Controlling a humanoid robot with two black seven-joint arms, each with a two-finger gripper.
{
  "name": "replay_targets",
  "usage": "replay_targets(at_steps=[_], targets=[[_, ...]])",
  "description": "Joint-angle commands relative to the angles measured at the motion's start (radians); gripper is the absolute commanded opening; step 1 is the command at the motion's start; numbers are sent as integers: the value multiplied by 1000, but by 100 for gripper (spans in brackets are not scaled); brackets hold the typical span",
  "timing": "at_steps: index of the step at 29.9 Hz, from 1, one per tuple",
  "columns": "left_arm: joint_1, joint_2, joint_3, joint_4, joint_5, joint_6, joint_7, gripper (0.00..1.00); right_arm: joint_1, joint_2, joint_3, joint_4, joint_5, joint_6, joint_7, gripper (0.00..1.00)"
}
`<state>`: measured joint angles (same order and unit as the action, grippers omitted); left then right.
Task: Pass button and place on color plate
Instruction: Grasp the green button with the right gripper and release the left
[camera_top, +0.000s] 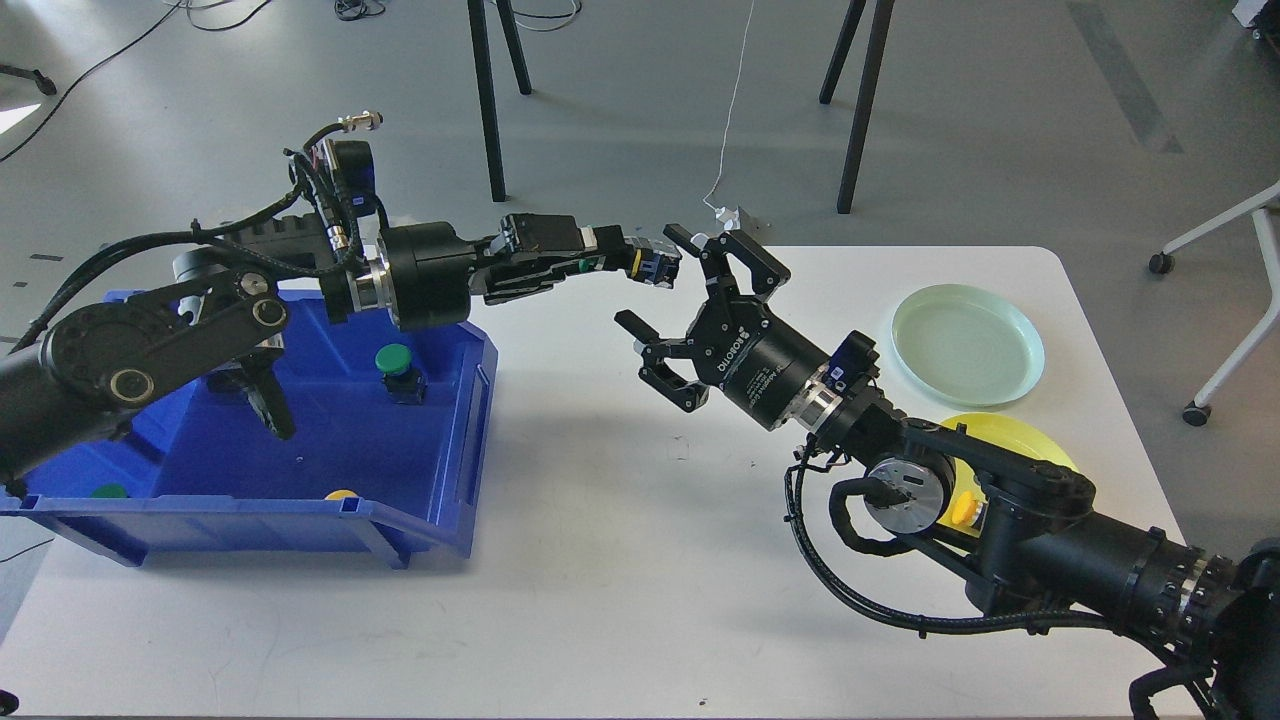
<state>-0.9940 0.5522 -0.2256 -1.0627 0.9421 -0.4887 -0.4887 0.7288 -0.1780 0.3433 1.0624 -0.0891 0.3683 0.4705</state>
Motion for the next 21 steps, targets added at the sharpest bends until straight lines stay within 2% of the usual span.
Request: replay_targets(at_steps=[1,6,11,15,19,21], targets=[[2,0,0,1,1,0,0,17,3,0,0,-7,5,-2,0,89],[2,0,0,4,1,0,0,18,1,0,0,-6,19,0,0,77],[0,0,0,6,1,0,0,18,3,0,-1,-5,19,6,-1,50],[2,0,0,7,1,0,0,18,9,6,-1,-5,15,7,-1,44],[0,0,0,7,1,0,0,19,12,8,-1,-5,14,9,-1,33],[2,0,0,7,1,0,0,19,18,8,-1,-5,15,3,-3,11]])
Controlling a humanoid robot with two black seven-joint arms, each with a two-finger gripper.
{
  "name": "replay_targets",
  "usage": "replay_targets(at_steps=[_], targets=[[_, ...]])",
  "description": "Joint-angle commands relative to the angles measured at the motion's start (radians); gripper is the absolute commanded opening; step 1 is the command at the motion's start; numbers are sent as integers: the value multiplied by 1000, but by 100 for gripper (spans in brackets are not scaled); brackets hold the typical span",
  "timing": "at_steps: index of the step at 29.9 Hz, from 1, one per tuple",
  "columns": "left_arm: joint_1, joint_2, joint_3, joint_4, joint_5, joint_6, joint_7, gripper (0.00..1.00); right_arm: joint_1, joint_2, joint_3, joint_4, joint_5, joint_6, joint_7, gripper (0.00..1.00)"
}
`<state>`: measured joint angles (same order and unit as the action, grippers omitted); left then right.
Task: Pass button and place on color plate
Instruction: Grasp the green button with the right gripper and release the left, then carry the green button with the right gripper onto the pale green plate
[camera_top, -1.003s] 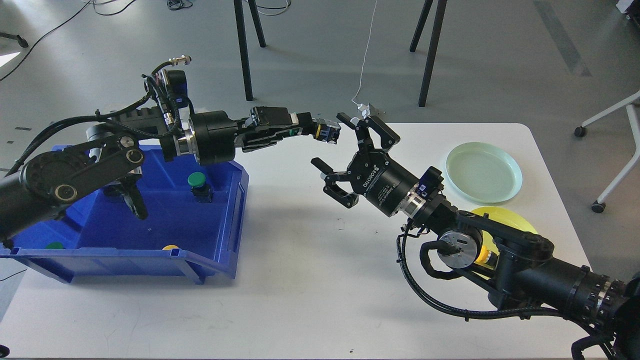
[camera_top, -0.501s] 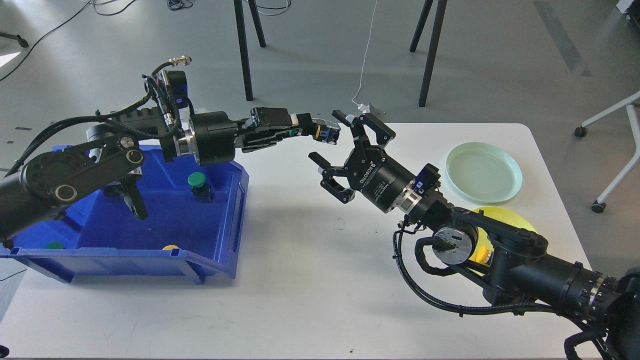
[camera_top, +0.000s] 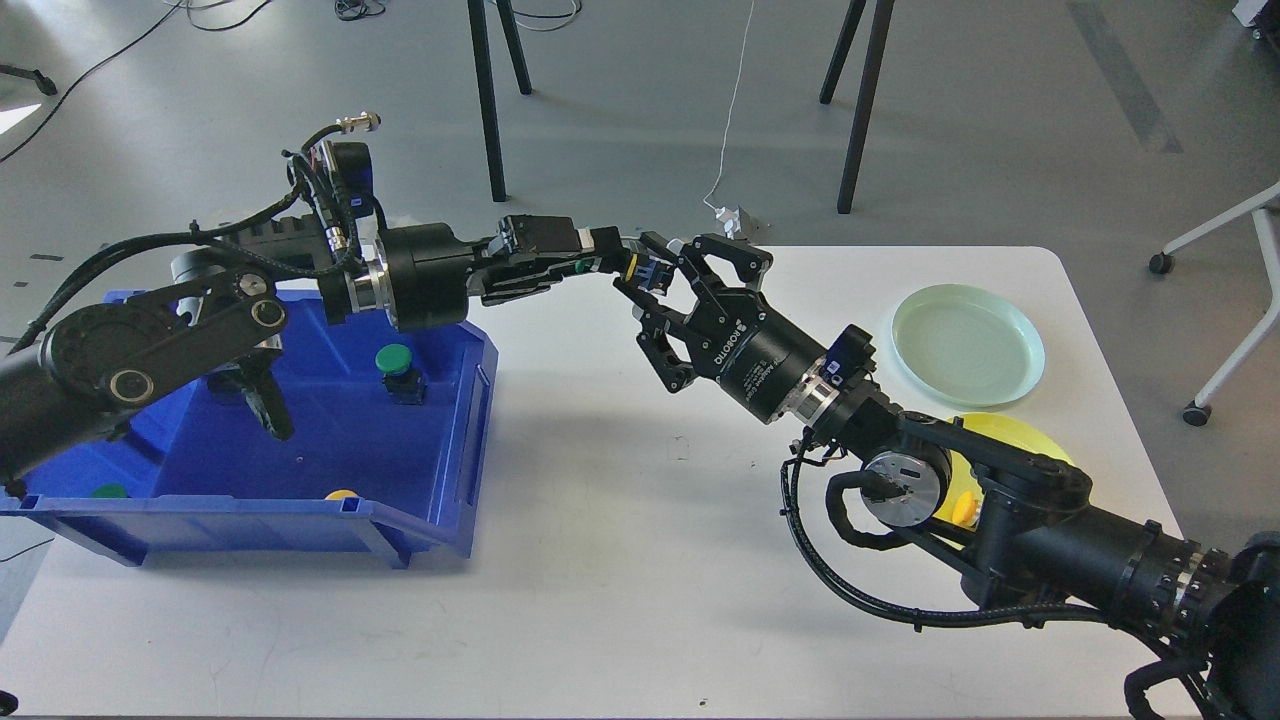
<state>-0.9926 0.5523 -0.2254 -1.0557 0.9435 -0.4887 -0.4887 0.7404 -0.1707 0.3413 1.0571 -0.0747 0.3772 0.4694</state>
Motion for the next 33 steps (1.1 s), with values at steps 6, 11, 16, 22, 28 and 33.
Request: replay_targets(at_steps=[6,11,16,22,28,33], targets=[[0,-2,-3,0,-2,0,0,29,8,0,1,1,3,-9,-2,1],[-1,-14,-11,2,-9,0,0,64,7,-1,1,4,3,-11,-2,1],[-1,-15,-14,5,-37,0,0,82,-6,-13,7,9,4,-12,0,1],[-1,-15,-12,16,-46,0,0,86,-39,-58,21,17,-7,-23,1,1],[0,-17,-12,33,-48,0,0,87,-45,-225,27,23,-65,-171,9,1],[0,-17,-12,34,-52,0,0,87,-53,-317,21,-17,-337,-504,12,1]])
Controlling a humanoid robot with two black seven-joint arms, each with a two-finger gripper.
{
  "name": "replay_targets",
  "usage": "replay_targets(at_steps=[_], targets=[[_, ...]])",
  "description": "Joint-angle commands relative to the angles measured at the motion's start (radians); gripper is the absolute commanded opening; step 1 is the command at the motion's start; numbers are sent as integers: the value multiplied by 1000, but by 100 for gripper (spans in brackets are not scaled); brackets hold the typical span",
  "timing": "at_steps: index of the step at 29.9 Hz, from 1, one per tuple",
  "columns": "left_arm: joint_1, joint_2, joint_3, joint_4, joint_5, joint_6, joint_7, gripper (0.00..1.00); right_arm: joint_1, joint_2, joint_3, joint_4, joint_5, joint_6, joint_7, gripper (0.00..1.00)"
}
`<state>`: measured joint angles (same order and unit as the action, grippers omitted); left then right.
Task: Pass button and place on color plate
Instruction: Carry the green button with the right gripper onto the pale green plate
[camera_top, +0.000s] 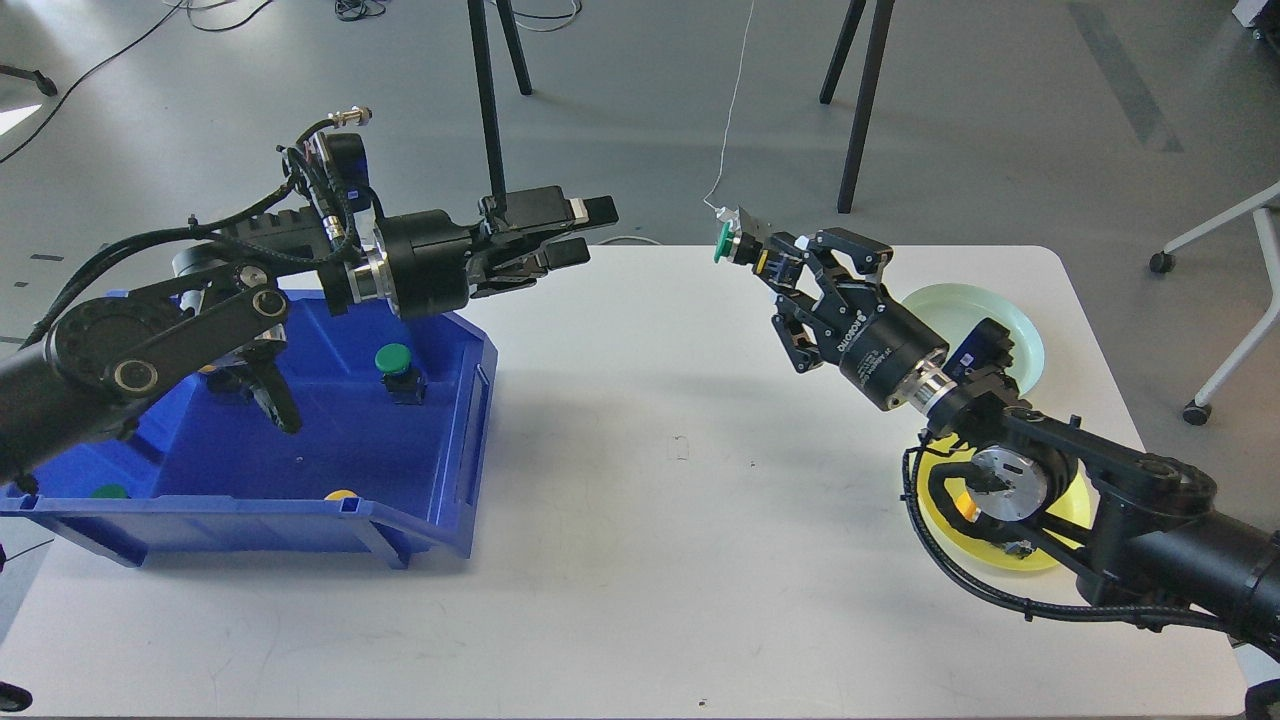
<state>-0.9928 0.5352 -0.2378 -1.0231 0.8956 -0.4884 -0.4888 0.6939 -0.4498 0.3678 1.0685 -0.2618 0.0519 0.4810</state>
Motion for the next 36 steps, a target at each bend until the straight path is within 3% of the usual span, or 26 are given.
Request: replay_targets(at_steps=[1,9,15,18,22,29,36], targets=[[0,0,0,2,-6,0,0,87,-16,-43,-9,-47,-199,-229,1,1],[0,-6,0,8,-10,0,0,87,-57,5,-84,-405,-496,-539,1,1],[0,-8,0,8,-10,0,0,87,-19,196,-219,-809,-502,-541,1,1],[0,-8,0,8,-10,0,0,87,-7,279,-300,-933,-497,-541,2,3],[0,-8,0,8,-10,0,0,87,-5,298,-351,-961,-497,-541,-5,13],[0,-8,0,8,-10,0,0,87,-5,293,-352,-964,-493,-541,-9,43],[0,-8,0,8,-10,0,0,87,-5,289,-351,-964,-491,-541,-10,56]])
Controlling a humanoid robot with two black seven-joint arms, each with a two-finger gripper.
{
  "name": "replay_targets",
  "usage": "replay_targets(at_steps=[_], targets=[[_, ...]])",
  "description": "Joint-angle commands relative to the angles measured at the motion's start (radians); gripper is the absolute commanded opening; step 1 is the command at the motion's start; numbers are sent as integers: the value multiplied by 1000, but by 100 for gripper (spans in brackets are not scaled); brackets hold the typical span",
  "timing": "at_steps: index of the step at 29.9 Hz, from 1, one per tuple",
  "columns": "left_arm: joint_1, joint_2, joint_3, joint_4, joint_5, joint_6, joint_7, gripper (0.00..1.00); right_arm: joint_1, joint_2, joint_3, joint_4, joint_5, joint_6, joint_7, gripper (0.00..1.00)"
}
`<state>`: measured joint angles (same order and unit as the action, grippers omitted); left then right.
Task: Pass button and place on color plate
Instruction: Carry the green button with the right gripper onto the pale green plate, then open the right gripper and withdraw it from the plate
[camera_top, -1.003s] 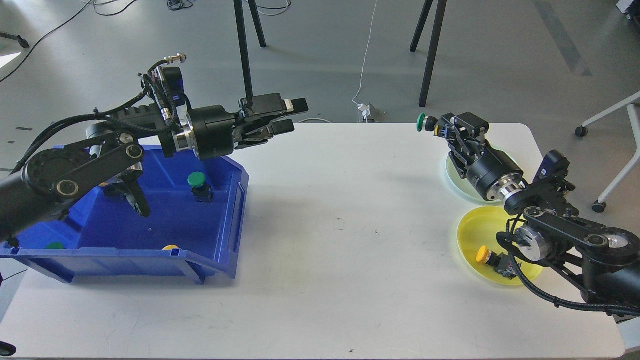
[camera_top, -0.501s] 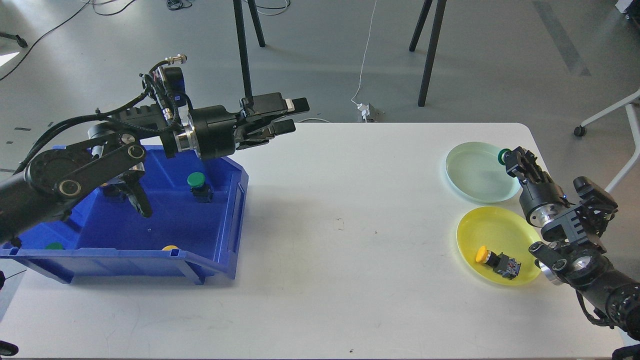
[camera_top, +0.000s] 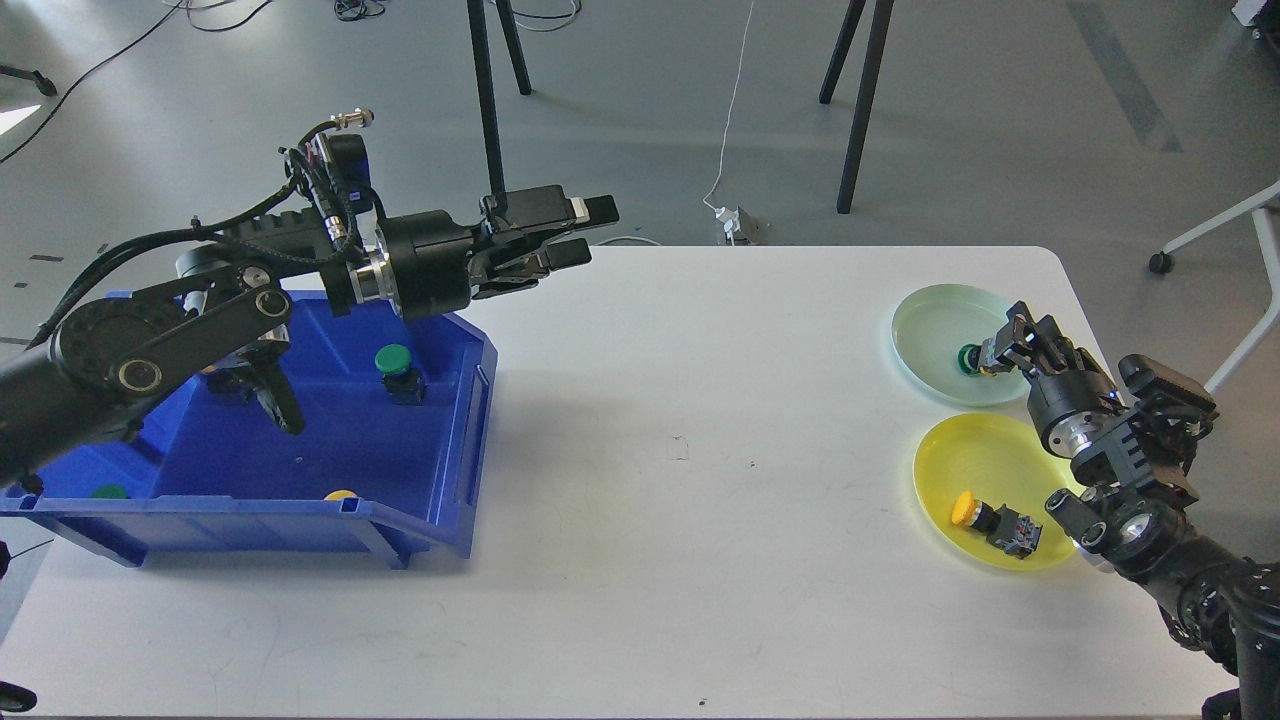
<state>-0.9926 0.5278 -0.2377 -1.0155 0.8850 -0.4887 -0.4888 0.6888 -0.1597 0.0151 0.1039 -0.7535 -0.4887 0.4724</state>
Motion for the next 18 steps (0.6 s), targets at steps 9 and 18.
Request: replay_targets(at_steps=[9,18], targets=[[0,0,0,6,-32,0,0,88,63,8,26,8,28,0,0,65],[2,-14,-15,125,-315,0,0,94,282,-55,254,256,371,284,11,76]])
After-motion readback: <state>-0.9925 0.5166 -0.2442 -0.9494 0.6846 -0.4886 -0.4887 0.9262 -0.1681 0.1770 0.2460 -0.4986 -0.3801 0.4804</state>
